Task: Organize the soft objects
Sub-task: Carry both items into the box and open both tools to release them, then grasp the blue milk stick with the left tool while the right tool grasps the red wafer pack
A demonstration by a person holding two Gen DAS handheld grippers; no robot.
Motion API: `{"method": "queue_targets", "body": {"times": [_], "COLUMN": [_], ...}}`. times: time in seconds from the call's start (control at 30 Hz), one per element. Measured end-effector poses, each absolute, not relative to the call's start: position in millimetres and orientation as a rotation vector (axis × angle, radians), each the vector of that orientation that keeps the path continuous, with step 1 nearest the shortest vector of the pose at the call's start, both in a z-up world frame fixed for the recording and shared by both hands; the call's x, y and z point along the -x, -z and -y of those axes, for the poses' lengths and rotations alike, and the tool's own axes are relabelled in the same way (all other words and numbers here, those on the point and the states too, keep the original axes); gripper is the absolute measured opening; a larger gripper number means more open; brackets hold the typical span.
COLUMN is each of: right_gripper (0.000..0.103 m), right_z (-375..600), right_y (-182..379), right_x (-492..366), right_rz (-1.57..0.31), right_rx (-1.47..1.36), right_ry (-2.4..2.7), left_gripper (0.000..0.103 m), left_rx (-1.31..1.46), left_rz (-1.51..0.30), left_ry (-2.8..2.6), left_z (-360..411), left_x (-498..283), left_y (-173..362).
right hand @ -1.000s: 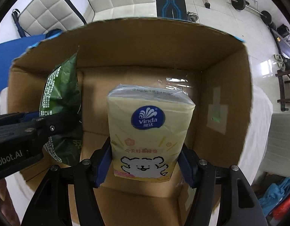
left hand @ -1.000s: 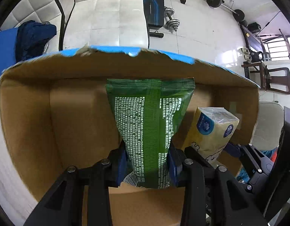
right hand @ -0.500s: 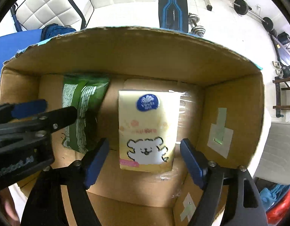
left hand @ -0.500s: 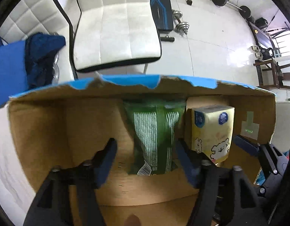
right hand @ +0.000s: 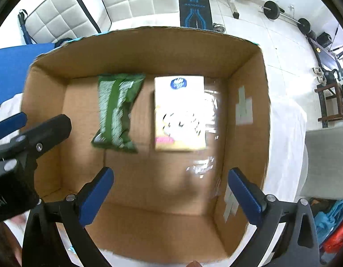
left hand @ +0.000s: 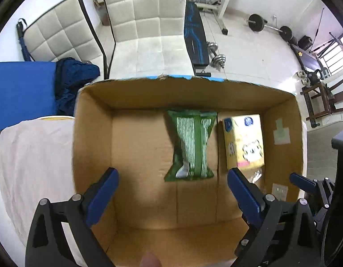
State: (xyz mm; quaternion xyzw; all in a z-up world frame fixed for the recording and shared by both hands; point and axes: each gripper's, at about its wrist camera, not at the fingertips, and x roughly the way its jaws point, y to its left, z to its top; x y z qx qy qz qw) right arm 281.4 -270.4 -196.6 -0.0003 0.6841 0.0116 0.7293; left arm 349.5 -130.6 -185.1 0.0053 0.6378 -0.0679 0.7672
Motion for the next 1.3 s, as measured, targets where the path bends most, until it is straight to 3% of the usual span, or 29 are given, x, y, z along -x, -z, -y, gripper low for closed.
{"method": "queue_targets", "body": {"times": [0.43, 0.67, 0.83, 1.07, 1.3], "right_gripper": [0.103, 0.103, 0.103, 0.103, 0.102], "right_z": [262.4, 285.9, 320.3, 354.1, 351.3], "right_y": [125.8, 118.4, 154.2, 245.6, 303.5], "right_x": [-195.6, -152.9, -132.6, -117.4, -122.1], "right_rz": [-1.351, -1.379, -1.455, -1.609, -1.640], "right_rx": [-0.048, -0.035, 0.079, 0.270, 0.365], "right_ry": [-0.039, -0.091, -0.044, -0.038, -0.133], "left_gripper": [0.100, 0.100, 0.100, 0.100, 0.100], "left_rx": [-0.085, -0.051, -0.073, -0.057, -0.070], "left_rz": [-1.192, -1.228, -1.275, -1.440, -1.477], "left_ry": [0.144, 0.123, 0.036, -0.023, -0.081], "left_z": [122.2, 110.8, 113.3, 125.2, 116.2], "left_x": [-250.3, -201.9, -163.7, -131.0, -123.1], "left_y": [108.4, 103.4, 136.1, 212.7, 238.5]}}
